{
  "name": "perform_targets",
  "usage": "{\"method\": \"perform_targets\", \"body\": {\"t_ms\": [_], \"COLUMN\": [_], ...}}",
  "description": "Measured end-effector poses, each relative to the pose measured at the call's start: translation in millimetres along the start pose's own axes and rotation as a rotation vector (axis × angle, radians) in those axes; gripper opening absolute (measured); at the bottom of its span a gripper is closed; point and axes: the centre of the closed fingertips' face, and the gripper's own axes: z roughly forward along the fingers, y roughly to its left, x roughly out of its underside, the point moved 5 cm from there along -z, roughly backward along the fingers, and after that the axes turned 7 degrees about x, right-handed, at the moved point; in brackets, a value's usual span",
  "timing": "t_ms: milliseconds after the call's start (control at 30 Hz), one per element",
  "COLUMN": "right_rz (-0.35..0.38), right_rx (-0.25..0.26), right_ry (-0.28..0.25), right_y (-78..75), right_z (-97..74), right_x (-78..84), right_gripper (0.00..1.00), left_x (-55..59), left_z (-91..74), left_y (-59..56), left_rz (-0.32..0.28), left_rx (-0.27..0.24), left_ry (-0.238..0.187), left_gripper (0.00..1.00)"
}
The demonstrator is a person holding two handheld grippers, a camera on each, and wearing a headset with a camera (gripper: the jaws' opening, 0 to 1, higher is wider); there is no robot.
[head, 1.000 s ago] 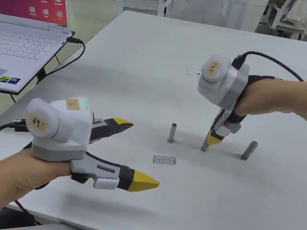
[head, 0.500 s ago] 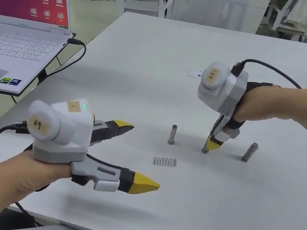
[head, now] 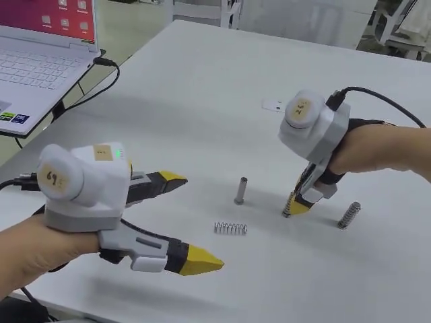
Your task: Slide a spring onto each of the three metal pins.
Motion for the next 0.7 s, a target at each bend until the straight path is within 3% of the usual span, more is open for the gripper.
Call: {"method": "perform_targets", "body": {"t_ms": [367,700], "right_rz": [0.026,0.036], "right_rx": [-0.005,-0.012], "right_ry": [0.003,-0.014], "right_y": [2.3,16.1], "right_z": [-1.6,-4.0], "right_x": [16.0,23.9], "right_gripper": [0.16,0.16], "left_x": [-0.4,0.5], "left_z": [0.3,1.6], "left_y": [-0.6,-1.0], "left_rz": [0.000,-0.004], "left_rx": [-0.001,0.000], "left_ry": [0.000,0.000], "left_gripper": [0.88,0.88]}}
